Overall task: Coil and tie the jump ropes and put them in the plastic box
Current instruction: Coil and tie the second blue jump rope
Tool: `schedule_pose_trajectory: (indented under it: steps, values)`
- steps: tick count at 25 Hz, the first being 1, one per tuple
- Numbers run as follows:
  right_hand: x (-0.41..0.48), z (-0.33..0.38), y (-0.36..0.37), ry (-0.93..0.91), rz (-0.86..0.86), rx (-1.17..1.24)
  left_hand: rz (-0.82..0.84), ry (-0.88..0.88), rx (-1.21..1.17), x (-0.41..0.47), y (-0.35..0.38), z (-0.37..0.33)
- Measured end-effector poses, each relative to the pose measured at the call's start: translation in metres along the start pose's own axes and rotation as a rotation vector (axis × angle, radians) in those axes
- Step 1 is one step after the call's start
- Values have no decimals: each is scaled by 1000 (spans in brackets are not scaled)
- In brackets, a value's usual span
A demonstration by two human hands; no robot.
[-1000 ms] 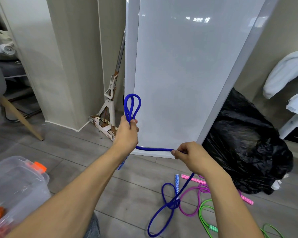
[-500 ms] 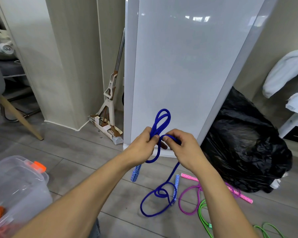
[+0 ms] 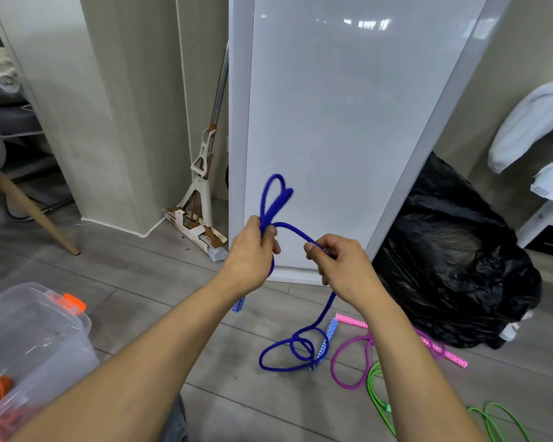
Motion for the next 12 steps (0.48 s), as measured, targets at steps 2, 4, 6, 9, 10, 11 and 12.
schedule_pose_trajectory:
  steps: [2,4,6,9,10,11,12]
  values:
    - [0,-6,-1,46,63,-6,-121,-64,-112,4,-7,4]
    - [-1,-16,-3,102,100,-109,-207,-129,-216,7,-13,10]
    - [0,-26,-6,151,90,-235,-299,-160,-231,10,-20,14]
    - [4,-29,-15,180,-4,-209,-351,-190,-228,13,-26,17]
    - [5,-26,-17,182,-43,-121,-331,-208,-242,12,-25,18]
    - [6,-23,-19,170,-95,-31,-303,-229,-265,11,-23,19]
    - [6,-19,-22,144,-153,38,-273,-250,-293,10,-20,19]
Point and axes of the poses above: each hand's wrist, its own x-axis towards the middle knuckle, its own y-axis out of the palm, z = x × y, the point moved 4 cm from there along x, towards the middle knuckle, and after that the axes turned 10 degrees about -x, right-handed, at the moved point
